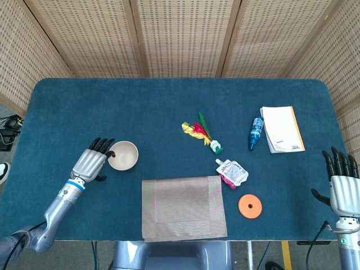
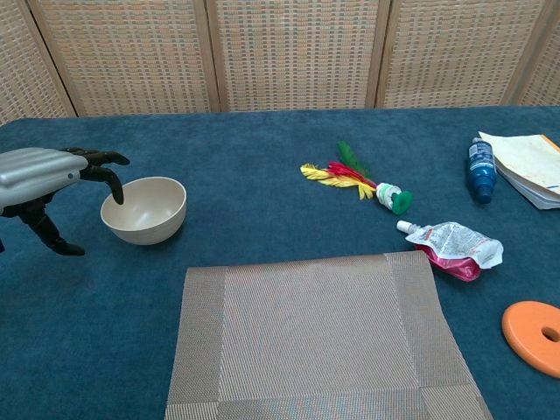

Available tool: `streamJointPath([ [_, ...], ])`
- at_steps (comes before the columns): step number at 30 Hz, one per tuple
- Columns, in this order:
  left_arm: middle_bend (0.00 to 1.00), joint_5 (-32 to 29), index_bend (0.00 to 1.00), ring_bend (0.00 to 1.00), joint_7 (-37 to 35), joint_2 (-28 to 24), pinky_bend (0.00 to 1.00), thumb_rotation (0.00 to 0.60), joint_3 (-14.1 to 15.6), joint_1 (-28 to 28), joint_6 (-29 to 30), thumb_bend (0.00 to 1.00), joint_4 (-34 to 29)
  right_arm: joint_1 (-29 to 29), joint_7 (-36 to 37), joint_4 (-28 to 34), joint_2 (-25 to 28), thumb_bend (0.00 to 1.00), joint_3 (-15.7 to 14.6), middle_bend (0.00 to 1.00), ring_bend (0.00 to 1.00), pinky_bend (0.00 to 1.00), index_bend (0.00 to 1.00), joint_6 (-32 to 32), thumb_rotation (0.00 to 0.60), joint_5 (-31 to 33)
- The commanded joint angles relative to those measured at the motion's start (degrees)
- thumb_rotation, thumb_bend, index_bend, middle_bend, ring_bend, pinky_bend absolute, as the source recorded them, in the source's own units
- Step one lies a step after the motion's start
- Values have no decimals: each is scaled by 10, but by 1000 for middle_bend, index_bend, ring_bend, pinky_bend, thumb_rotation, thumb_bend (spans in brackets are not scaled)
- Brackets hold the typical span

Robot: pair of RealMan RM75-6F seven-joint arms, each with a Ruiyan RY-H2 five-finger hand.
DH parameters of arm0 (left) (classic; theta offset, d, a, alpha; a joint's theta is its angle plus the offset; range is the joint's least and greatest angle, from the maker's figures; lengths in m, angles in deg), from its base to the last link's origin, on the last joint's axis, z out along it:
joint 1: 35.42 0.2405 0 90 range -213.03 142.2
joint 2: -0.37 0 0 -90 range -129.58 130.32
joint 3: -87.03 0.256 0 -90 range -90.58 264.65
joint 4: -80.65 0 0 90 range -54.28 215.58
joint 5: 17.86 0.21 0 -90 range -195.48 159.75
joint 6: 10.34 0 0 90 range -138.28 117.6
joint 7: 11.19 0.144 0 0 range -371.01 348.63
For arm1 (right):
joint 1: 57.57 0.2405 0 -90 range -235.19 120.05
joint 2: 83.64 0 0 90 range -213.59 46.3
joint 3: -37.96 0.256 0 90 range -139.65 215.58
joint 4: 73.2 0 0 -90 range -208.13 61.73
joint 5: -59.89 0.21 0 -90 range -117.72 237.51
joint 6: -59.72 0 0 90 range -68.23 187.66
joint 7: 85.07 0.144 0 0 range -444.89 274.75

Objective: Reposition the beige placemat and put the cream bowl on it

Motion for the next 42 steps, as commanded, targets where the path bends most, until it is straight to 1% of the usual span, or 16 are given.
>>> streamJointPath([
  [1, 0, 7, 366, 0, -6, 16, 0, 600, 4, -8, 0, 188, 18, 0, 1, 0, 0, 0, 0, 0, 0, 0, 0, 0, 600, 1],
  [6, 0, 17, 440, 0, -22, 44, 0, 600, 8, -18, 4, 366, 49, 0, 3, -1, 1, 0, 1, 0, 0, 0, 0, 0, 600, 2],
  [8, 0, 19, 502, 0, -24, 53, 0, 600, 9, -22, 4, 441, 59, 0, 4, -1, 1, 0, 1, 0, 0, 0, 0, -1, 600, 3],
  [11, 0, 17, 579, 0, -26, 60, 0, 600, 9, -27, -1, 503, 65, 0, 8, -1, 2, 0, 2, 0, 0, 0, 0, -1, 600, 4],
  [17, 0, 3, 641, 0, -19, 53, 0, 600, 2, -33, 3, 516, 65, 0, 14, -1, 4, 0, 2, 0, 0, 0, 0, -2, 600, 6],
  [21, 0, -26, 652, 0, -14, 37, 0, 600, -17, -39, 1, 517, 74, 0, 15, -1, 4, 0, 1, 0, 0, 0, 0, -3, 600, 5],
  [22, 0, -48, 657, 0, -13, 30, 0, 600, -33, -41, -1, 517, 96, 0, 12, -2, 4, 0, 1, 0, 0, 0, 0, -3, 600, 5],
  [24, 0, -74, 664, 0, -17, 26, 0, 600, -46, -49, -17, 517, 125, 0, 11, -2, 3, 0, 0, 0, 0, 0, 0, -4, 600, 6],
  [28, 0, -105, 664, 0, -25, 27, 0, 600, -59, -53, -31, 518, 175, 1, 9, -2, 2, 0, 0, 0, 0, 0, 0, -5, 600, 7],
  [31, 0, -134, 667, 0, -40, 34, 0, 600, -68, -54, -47, 517, 232, 1, 6, -1, 2, 0, -1, 0, 0, 0, 0, -5, 600, 6],
  [34, 0, -146, 671, 0, -61, 45, 0, 600, -67, -55, -68, 517, 281, 2, 2, -2, 0, 0, -1, 0, 0, 0, 0, -5, 600, 6],
  [37, 0, -146, 667, 0, -80, 54, 0, 600, -62, -54, -81, 518, 308, 3, -2, -2, -1, 0, -3, 0, 0, 0, 0, -5, 600, 4],
  [39, 0, -142, 621, 0, -94, 59, 0, 600, -58, -52, -83, 503, 319, 3, -4, -2, -2, 0, -4, 0, 0, 0, 0, -6, 600, 3],
  [40, 0, -141, 478, 0, -101, 60, 0, 600, -58, -51, -82, 400, 320, 3, -4, -1, -2, 0, -4, 0, 0, 0, 0, -6, 600, 2],
  [41, 0, -140, 282, 0, -111, 61, 0, 600, -60, -48, -77, 244, 317, 3, -5, -1, -2, 0, -4, 0, 0, 0, 0, -5, 600, 2],
  [42, 0, -137, 159, 0, -126, 59, 0, 600, -61, -46, -72, 143, 310, 3, -5, -1, -2, 0, -4, 0, 0, 0, 0, -5, 600, 2],
])
